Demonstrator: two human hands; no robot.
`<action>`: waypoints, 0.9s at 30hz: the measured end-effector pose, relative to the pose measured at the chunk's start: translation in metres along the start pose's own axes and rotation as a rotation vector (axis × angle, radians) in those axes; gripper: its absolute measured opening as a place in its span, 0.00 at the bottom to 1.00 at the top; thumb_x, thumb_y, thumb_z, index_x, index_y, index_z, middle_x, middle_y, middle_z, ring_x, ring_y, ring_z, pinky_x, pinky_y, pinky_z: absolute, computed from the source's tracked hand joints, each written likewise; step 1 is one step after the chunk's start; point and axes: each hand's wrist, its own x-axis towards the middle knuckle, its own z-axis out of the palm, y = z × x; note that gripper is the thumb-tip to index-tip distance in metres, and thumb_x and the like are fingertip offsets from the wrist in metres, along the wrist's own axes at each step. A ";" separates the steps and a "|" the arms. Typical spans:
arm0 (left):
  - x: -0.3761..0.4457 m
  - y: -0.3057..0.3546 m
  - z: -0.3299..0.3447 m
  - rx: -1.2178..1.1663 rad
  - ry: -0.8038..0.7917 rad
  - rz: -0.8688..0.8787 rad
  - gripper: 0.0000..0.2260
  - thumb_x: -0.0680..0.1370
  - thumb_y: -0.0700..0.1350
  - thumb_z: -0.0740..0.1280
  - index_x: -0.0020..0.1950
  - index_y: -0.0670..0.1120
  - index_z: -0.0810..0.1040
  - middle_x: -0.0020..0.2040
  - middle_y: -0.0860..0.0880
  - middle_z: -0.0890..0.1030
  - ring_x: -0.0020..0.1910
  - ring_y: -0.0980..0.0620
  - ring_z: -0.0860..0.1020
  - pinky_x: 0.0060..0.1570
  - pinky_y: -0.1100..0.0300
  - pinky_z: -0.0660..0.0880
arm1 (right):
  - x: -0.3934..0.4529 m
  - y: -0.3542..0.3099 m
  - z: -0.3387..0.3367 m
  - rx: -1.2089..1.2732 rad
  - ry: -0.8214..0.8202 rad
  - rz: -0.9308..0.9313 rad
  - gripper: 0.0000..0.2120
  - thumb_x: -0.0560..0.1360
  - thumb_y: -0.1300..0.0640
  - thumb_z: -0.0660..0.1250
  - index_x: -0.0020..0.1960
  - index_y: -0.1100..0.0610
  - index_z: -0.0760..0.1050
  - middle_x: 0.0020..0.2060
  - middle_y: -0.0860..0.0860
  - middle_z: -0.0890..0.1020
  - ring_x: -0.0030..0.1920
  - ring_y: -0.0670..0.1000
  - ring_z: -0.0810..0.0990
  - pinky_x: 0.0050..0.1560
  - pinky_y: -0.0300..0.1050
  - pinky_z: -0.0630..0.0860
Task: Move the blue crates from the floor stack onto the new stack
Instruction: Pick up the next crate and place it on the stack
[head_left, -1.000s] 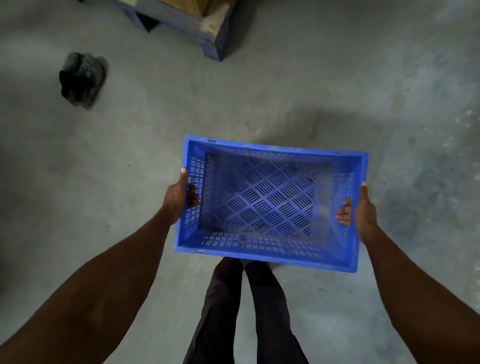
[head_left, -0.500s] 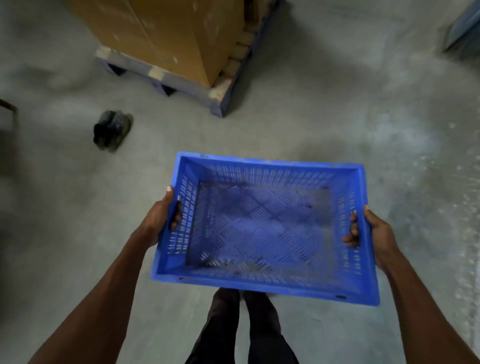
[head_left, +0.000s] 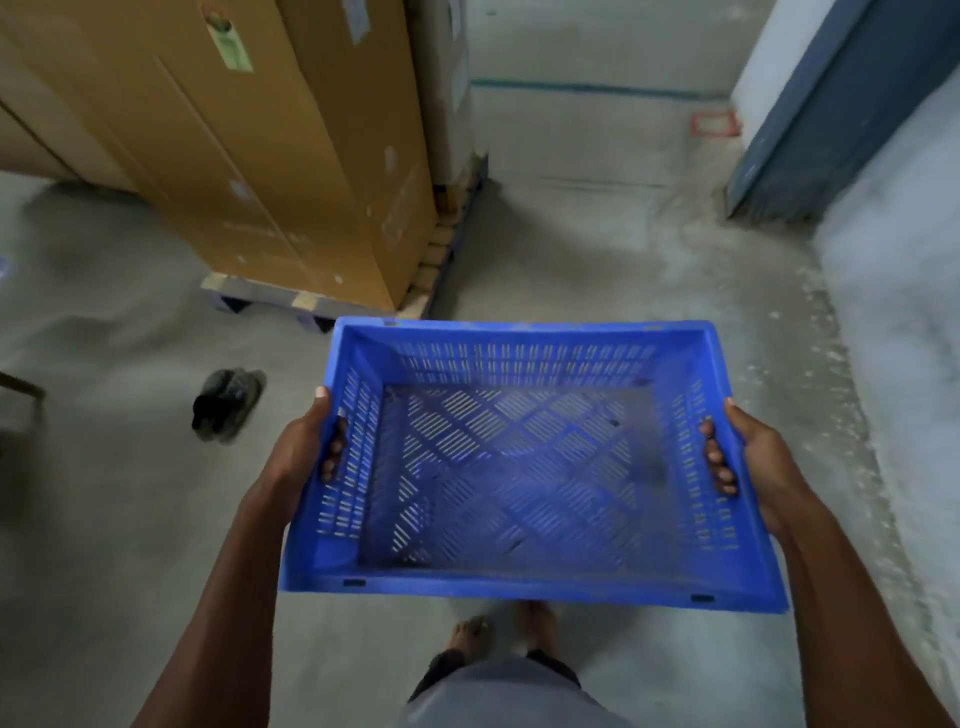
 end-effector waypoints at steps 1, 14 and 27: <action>0.002 0.006 -0.002 0.016 -0.021 0.008 0.28 0.77 0.72 0.57 0.43 0.46 0.73 0.28 0.52 0.68 0.22 0.53 0.63 0.20 0.63 0.62 | -0.010 0.005 0.000 0.029 0.020 -0.007 0.20 0.81 0.39 0.54 0.43 0.54 0.70 0.25 0.49 0.67 0.18 0.46 0.61 0.18 0.34 0.58; -0.003 0.064 0.096 0.329 -0.477 0.147 0.27 0.80 0.69 0.54 0.43 0.46 0.73 0.30 0.50 0.68 0.22 0.54 0.62 0.20 0.64 0.59 | -0.179 0.133 -0.050 0.382 0.449 -0.061 0.21 0.79 0.38 0.59 0.42 0.56 0.72 0.26 0.51 0.68 0.19 0.49 0.62 0.18 0.38 0.61; -0.177 -0.008 0.350 0.697 -1.102 0.272 0.28 0.79 0.70 0.57 0.42 0.45 0.75 0.30 0.49 0.69 0.23 0.52 0.63 0.22 0.62 0.62 | -0.443 0.316 -0.110 0.774 1.080 -0.057 0.21 0.78 0.37 0.59 0.41 0.55 0.71 0.26 0.49 0.68 0.20 0.47 0.63 0.18 0.39 0.62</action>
